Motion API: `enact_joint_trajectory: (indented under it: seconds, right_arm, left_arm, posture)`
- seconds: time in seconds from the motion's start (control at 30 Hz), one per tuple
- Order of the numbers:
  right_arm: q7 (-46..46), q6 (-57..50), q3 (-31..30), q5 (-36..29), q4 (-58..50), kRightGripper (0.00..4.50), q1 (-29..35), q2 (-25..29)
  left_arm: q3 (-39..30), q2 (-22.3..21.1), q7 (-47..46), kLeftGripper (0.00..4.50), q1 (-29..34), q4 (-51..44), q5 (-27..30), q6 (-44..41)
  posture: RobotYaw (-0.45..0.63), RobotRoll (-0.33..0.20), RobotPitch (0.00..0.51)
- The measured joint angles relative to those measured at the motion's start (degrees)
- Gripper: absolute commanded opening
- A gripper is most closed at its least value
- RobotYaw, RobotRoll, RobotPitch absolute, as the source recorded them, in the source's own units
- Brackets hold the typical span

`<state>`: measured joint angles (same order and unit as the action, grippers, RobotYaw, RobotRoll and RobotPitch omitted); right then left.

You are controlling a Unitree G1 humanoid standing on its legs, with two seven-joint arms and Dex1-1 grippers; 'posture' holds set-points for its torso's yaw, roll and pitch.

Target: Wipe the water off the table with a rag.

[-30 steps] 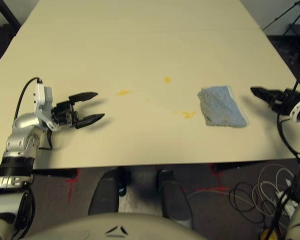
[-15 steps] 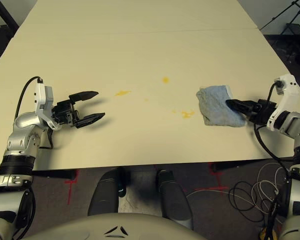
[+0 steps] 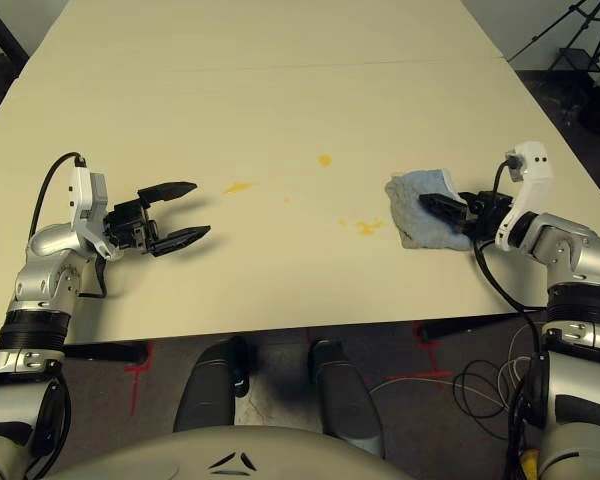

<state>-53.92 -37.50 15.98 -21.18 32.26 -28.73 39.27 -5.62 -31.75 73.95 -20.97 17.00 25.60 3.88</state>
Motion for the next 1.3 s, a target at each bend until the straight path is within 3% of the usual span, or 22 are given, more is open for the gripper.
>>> enact_joint_trajectory:
  seconds: [0.23, 0.3, 0.37, 0.63, 0.7, 1.03, 1.3]
  right_arm:
    - [-0.03, 0.92, -2.63, 2.25, -0.67, 4.47, -0.14, -0.15]
    - [-0.03, 1.01, -3.18, 2.47, -0.67, 4.10, -0.11, -0.09]
    - [-0.01, 1.32, -3.56, 3.21, -0.58, 3.60, -0.10, -0.05]
    - [-0.32, 2.59, -3.86, 3.46, 0.39, 0.64, -0.10, -0.24]
    - [-0.42, 2.95, -3.82, 3.37, 0.70, 0.24, -0.10, -0.26]
    - [0.94, -2.45, 2.64, -2.27, 3.30, 0.16, -1.08, -1.34]
    - [1.18, -8.20, 3.60, -5.23, 3.50, 0.14, -2.48, -0.56]
  left_arm:
    - [0.00, 0.00, -0.08, 4.50, 0.00, 0.54, -0.06, 0.44]
    - [0.00, 0.00, -0.22, 4.50, 0.00, 0.88, -0.07, 0.57]
    - [0.00, 0.00, -0.43, 4.50, 0.00, 0.95, -0.09, 0.68]
    - [0.04, 0.01, -0.62, 4.50, -0.01, 1.64, -0.21, 1.09]
    - [0.09, 0.02, -0.63, 4.50, -0.01, 1.73, -0.36, 1.29]
    - [0.20, 0.17, -0.63, 4.50, -0.05, 2.02, -1.03, 2.23]
    - [0.23, 0.15, -0.65, 4.50, -0.07, 2.06, -1.17, 2.67]
  posture:
    - [0.20, 0.000, 0.191]
    - [0.20, 0.000, 0.191]
    - [0.20, 0.000, 0.191]
    - [0.19, 0.000, 0.187]
    - [0.19, 0.000, 0.187]
    - [0.18, 0.000, 0.193]
    - [0.19, 0.000, 0.193]
